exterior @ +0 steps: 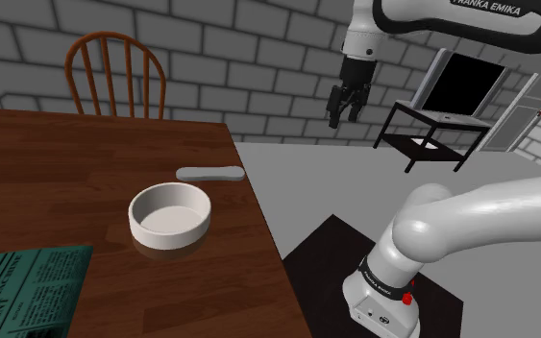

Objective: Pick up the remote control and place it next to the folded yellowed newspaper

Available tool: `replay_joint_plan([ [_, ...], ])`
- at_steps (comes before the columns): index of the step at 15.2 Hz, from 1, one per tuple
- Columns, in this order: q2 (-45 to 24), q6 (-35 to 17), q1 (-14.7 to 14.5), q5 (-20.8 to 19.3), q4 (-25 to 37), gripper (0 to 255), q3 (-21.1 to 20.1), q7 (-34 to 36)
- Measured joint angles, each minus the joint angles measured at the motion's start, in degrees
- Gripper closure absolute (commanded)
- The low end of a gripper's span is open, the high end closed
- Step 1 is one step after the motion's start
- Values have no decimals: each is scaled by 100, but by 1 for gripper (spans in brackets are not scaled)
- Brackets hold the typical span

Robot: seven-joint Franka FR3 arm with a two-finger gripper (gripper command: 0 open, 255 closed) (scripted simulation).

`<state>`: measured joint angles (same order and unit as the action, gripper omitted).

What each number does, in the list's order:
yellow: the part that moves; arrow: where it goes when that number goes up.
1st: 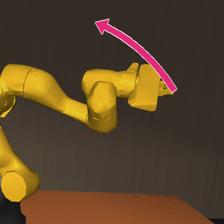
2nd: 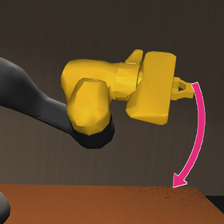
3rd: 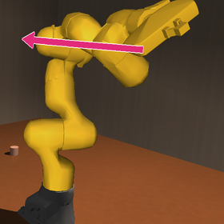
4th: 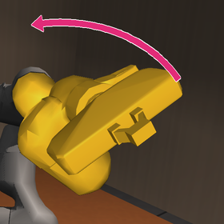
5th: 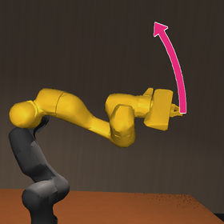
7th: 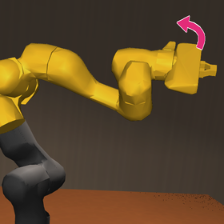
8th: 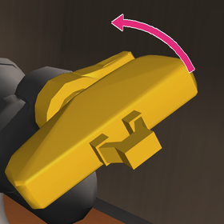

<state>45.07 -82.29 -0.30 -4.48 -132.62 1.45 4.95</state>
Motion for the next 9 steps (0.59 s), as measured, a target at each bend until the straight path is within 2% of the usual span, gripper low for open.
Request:
replay_joint_plan([
  [4, -272, -362, -130, -49, -56, 0, 84, -318],
  [9, -1104, -1276, -430, -106, -51, 0, 243, -1051],
])
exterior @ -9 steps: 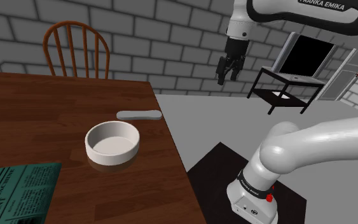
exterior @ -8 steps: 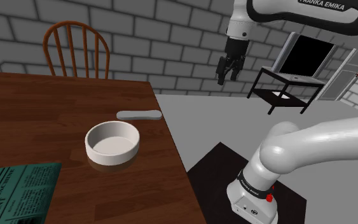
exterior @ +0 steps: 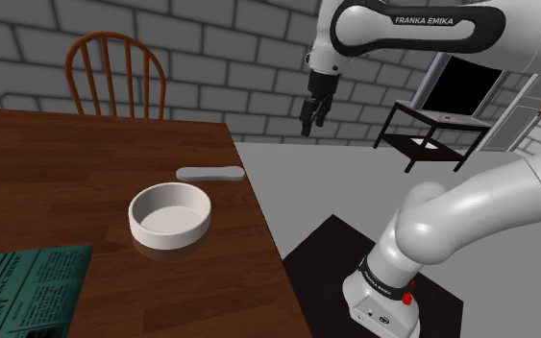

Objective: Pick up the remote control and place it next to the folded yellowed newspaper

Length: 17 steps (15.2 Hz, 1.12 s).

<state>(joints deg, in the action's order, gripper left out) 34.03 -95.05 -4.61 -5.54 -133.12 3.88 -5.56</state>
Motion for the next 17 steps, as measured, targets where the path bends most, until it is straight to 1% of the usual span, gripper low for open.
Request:
replay_joint_plan([
  [1, -162, -118, -70, 12, 62, 0, 2, -129],
  [4, -650, -707, -222, -13, 18, 0, 111, -624],
  [9, -1611, -1426, -509, 69, 349, 0, 150, -1367],
  [10, -1737, -1569, -573, 94, 349, 0, 126, -1482],
  [14, -2529, -2020, -772, 199, 758, 0, 90, -2077],
  [17, -3011, -2372, -911, 272, 935, 0, 7, -2474],
])
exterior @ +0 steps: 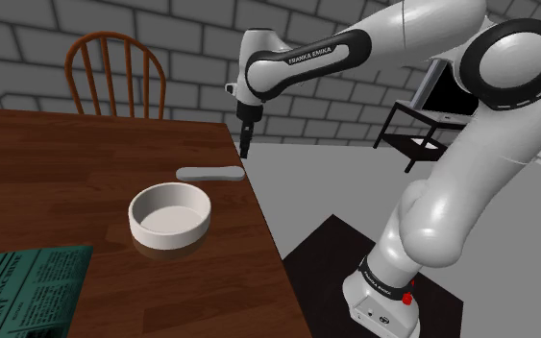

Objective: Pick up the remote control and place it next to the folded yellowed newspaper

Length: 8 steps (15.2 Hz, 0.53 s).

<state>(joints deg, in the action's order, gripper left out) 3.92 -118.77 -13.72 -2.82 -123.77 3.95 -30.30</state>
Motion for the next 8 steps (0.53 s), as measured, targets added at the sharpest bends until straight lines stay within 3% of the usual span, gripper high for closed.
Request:
replay_joint_plan([
  [8, -1265, -616, -253, 139, 775, 0, -280, -1044],
])
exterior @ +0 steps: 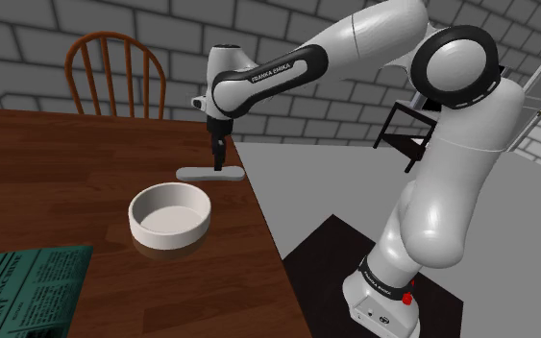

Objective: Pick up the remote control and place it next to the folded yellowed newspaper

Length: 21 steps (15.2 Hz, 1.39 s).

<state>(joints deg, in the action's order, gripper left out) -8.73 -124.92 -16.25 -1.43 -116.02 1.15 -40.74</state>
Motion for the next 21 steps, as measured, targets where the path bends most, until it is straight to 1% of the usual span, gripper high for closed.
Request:
replay_joint_plan([
  [7, -366, -473, -18, 5, -97, 0, -32, -82],
  [14, -421, -569, -18, 4, -135, 0, -32, -82],
  [15, -421, -569, -18, 4, -135, 255, -32, -82],
  [21, -423, -568, -18, 4, -134, 255, -32, -81],
])
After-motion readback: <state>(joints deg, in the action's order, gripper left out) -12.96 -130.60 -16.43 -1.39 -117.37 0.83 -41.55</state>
